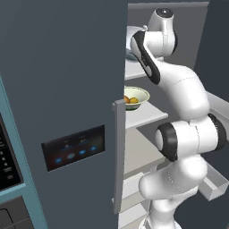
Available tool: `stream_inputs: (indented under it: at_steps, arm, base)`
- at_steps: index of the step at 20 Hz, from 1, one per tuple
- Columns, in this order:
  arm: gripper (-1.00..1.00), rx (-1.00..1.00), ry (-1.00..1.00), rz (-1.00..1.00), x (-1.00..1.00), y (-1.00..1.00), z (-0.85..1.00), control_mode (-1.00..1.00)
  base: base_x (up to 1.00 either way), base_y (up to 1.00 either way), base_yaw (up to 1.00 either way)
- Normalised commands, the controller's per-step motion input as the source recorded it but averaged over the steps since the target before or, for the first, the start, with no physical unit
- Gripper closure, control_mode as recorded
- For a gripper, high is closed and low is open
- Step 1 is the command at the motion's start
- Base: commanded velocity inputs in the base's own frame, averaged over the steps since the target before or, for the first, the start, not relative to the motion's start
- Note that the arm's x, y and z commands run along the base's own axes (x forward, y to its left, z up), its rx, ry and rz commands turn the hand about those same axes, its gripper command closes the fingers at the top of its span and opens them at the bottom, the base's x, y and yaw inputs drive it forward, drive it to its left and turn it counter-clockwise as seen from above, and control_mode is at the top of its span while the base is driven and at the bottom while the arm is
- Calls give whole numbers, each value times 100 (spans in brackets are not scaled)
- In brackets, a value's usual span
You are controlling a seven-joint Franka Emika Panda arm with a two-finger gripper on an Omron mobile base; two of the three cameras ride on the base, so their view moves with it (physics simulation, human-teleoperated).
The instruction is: Place the bowl with the lemon and potato on the second highest shelf of the fridge. Place the bowl with the chicken drumstick and fish on the top shelf of the fridge.
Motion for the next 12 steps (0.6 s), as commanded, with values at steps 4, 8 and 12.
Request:
stream_inputs:
  at_steps: [4, 8, 12]
  arm:
    - [-100, -3, -83, 2, -100, 22, -52, -100]
    - [-100, -1, -73, -4, -34, 26, 47, -100]
    - [-100, -11, -81, -4, -72, 14, 25, -100]
  base:
    - [0, 0, 0]
    - [0, 0, 0]
    - [0, 0, 0]
